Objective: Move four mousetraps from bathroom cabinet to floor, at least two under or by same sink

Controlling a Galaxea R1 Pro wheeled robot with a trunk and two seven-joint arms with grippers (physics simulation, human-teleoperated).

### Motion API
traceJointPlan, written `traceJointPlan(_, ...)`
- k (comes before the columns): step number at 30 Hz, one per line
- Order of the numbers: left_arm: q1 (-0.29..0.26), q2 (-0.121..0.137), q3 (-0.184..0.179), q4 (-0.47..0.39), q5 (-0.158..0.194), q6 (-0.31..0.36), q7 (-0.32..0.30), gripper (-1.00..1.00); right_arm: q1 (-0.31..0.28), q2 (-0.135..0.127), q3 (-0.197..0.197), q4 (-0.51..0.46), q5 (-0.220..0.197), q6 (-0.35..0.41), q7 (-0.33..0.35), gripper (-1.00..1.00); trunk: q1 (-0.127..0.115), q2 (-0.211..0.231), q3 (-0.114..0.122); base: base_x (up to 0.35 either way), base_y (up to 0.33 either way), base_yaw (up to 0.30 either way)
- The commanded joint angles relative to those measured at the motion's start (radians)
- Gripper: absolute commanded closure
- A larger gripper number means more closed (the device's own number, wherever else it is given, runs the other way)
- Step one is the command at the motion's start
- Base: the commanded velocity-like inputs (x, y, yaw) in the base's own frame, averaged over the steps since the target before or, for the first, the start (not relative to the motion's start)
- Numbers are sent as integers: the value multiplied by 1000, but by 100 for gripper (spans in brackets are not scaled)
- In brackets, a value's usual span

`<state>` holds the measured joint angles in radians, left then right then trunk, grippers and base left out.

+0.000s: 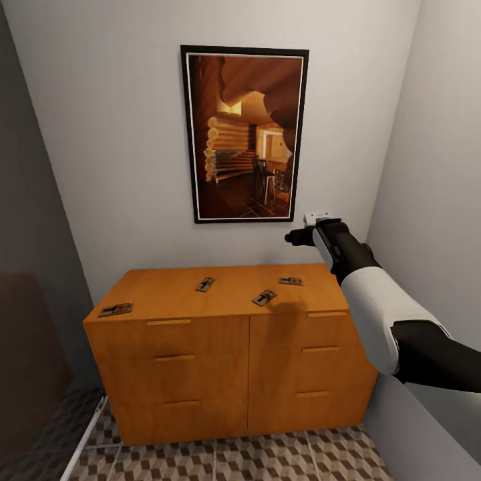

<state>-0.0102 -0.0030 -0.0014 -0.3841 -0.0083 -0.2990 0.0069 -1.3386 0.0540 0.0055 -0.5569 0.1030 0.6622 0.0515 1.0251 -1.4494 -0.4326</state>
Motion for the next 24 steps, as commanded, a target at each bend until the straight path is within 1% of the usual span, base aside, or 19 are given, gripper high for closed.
traceJointPlan(1,-1,0,0,1,-1,-3,1,-100,-1,0,1,-1,11,4,5,-100,0,-1,-1,2,0,0)
traceJointPlan(24,-1,0,0,1,-1,-3,1,-100,1,-2,1,-1,12,-1,5,-100,0,-1,-1,0,0,0)
